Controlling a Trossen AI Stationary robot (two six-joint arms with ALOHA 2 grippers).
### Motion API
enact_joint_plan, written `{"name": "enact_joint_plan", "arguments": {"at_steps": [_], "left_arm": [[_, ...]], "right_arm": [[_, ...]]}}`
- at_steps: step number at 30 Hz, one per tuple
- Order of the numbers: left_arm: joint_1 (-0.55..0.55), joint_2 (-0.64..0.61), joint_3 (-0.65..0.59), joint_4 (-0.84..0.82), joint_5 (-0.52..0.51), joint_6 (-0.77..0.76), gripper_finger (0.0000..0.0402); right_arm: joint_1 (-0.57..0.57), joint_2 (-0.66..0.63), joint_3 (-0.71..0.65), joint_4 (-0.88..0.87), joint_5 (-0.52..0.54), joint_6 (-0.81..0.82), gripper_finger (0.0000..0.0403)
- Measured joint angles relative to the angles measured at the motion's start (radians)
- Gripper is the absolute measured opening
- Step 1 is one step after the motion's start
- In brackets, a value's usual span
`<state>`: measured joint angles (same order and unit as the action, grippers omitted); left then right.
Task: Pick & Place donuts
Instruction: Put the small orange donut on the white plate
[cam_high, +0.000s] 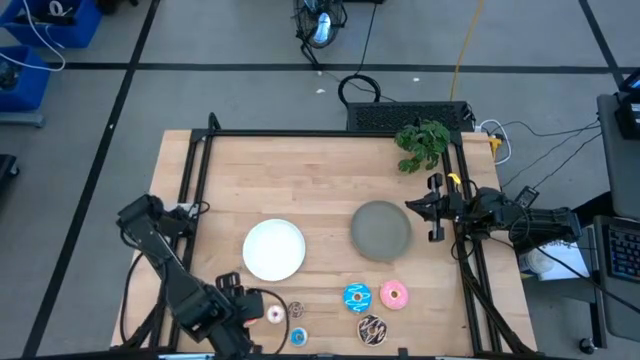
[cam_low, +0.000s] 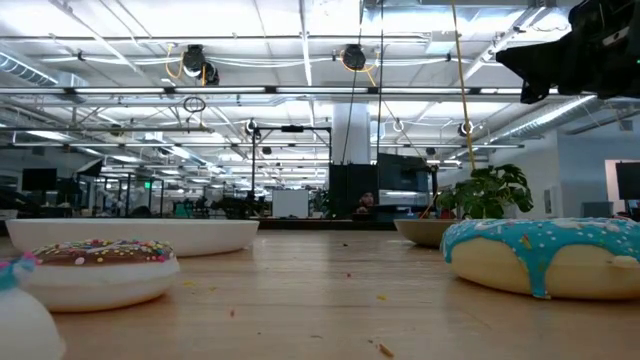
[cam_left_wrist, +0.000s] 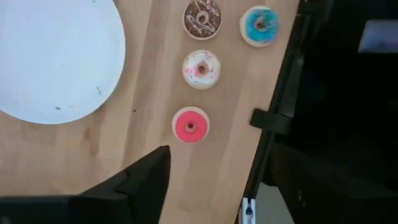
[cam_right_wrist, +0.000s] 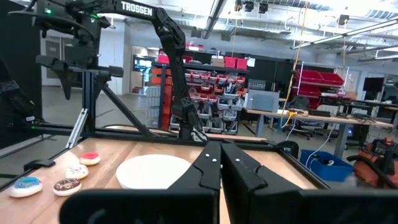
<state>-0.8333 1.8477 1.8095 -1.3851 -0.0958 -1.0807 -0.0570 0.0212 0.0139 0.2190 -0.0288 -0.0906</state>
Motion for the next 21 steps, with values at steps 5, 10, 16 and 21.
{"name": "enact_joint_plan", "arguments": {"at_steps": [5,10,16,21], "left_arm": [[0.001,0.044,0.0,-0.001,0.03,0.088,0.029],[0.002,0.059,0.0,-0.005,0.051,0.165,0.0282],[0.006,0.059,0.0,-0.003,0.051,0.159,0.0274],[0.005,0.059,0.0,-0.009,0.044,0.163,0.0274]], "right_arm": [[0.0,0.0,0.0,0.0,0.0,0.0,0.0],[0.0,0.0,0.0,0.0,0.001,-0.001,0.0],[0.0,0.0,0.0,-0.001,0.001,-0.012,0.0],[0.0,0.0,0.0,-0.014,0.031,-0.076,0.0]]}}
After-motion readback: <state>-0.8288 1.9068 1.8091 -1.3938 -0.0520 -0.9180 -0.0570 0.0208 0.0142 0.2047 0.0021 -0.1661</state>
